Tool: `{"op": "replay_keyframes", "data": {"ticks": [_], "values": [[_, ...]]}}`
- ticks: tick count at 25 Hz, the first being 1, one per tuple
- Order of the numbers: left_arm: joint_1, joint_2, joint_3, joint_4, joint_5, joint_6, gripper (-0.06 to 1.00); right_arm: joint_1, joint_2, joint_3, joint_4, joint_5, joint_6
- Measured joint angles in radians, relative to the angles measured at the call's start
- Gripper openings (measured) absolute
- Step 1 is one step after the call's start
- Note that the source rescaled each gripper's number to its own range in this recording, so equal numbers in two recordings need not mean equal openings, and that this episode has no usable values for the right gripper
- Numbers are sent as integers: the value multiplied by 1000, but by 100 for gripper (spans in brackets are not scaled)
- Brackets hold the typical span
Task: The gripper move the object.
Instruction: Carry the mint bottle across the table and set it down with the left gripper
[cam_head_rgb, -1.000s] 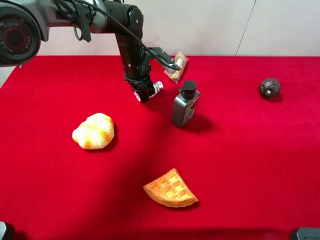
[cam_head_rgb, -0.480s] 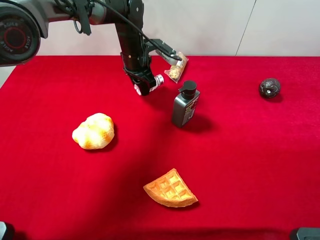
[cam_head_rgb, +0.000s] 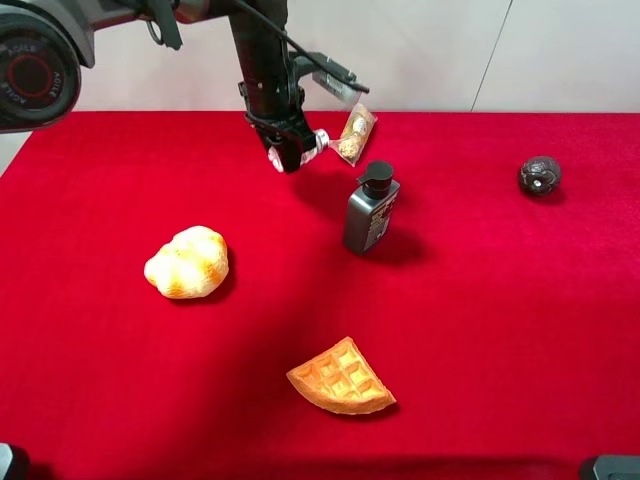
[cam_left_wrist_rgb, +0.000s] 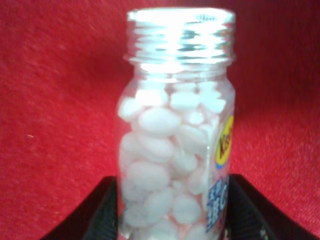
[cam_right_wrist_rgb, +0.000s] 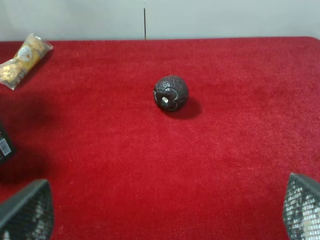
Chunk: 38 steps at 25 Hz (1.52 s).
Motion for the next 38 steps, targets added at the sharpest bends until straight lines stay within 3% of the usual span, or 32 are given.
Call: {"op": "replay_keyframes", "data": {"ticks": [17,28,38], "values": [[-31,-185,-4,19,3,-80,0,0,0,0,0,0,0],[-155,-279,-4,74,2,-167,0,0,0,0,0,0,0],[-295,-300,-4,74,2,-216,0,0,0,0,0,0,0]]}}
